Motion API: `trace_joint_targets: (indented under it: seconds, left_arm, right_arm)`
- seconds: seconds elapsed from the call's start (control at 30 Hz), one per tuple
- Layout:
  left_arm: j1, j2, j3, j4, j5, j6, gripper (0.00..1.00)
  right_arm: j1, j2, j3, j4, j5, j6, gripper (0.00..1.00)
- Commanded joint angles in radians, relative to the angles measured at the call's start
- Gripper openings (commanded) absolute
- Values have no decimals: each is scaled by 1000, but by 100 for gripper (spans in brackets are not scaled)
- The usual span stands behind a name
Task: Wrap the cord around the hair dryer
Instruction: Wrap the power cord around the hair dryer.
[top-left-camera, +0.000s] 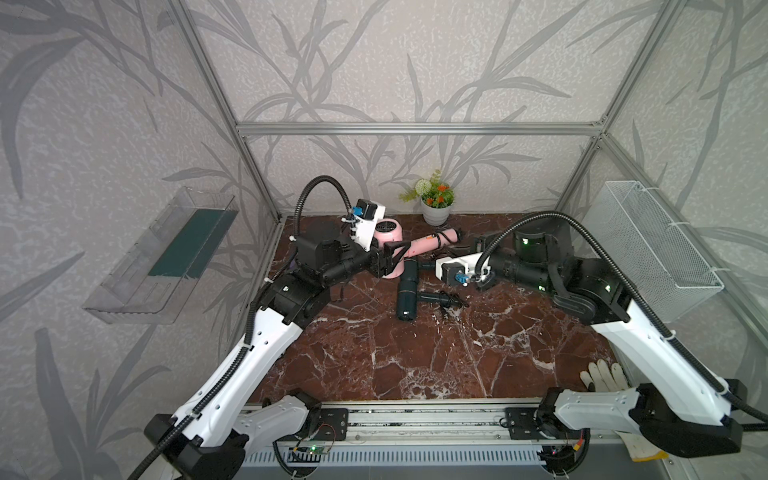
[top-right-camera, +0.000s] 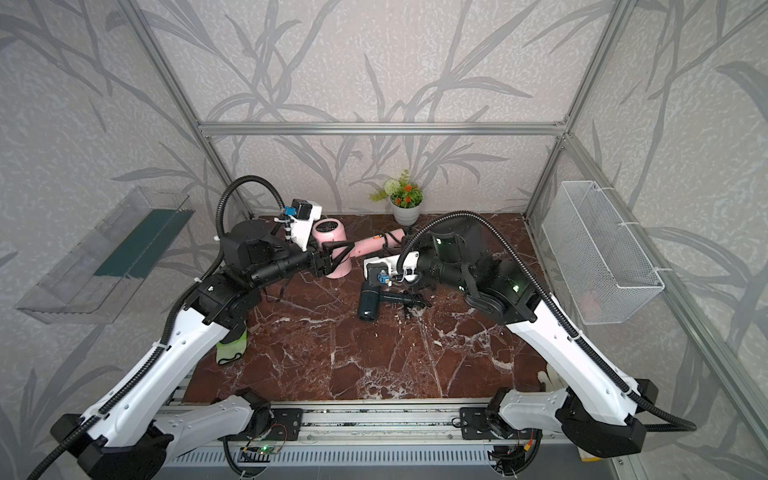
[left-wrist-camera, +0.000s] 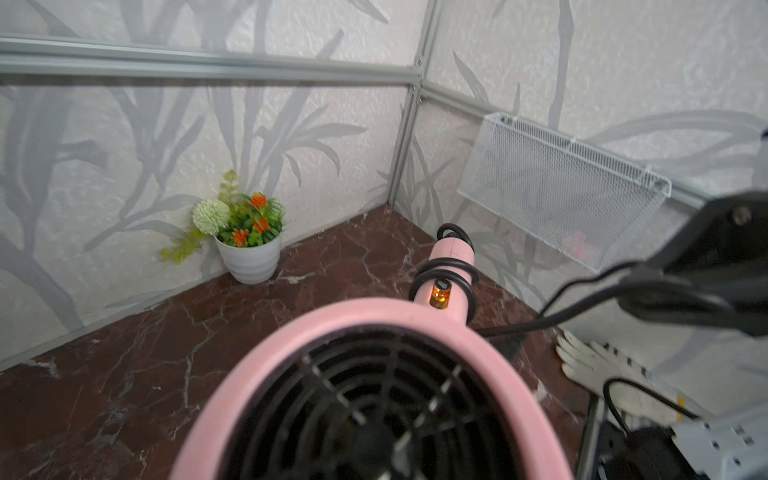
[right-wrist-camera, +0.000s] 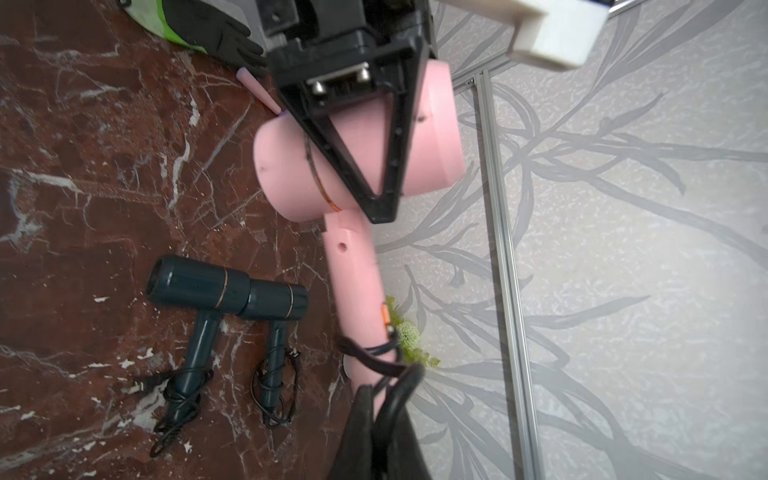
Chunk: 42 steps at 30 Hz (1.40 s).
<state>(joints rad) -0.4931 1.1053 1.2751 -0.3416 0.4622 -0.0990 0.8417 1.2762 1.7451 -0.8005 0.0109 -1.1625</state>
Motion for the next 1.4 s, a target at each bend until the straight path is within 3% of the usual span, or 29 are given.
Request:
trace_joint_targets:
  seconds: [0.0, 0.1, 0.33, 0.53, 0.67, 0.83, 1.07, 1.37]
  left_arm:
    - [5, -13, 22, -275, 269, 168, 0]
    - [6, -65, 9, -272, 405, 160, 0]
    - [8, -161, -68, 34, 634, 20, 0]
    - [4, -178, -150, 425, 670, -207, 0]
    - [-6, -161, -142, 492, 661, -229, 0]
    - [-7, -157, -114, 443, 653, -192, 0]
    - [-8, -155, -88, 422, 623, -180, 0]
    - [-8, -160, -74, 495, 591, -234, 0]
  right_arm:
    - [-46, 39, 96, -63, 10, -188, 0]
    - [-123, 61, 104, -34, -88, -198, 0]
    - [-247, 55, -27, 58, -339, -103, 0]
    - [-318, -7, -196, 213, -533, 48, 0]
    - [-359, -30, -278, 309, -660, 169, 0]
    - [-435, -56, -368, 427, -787, 319, 30]
    - [-457, -81, -485, 499, -851, 428, 56]
    - [-458, -131, -729, 731, -844, 563, 64]
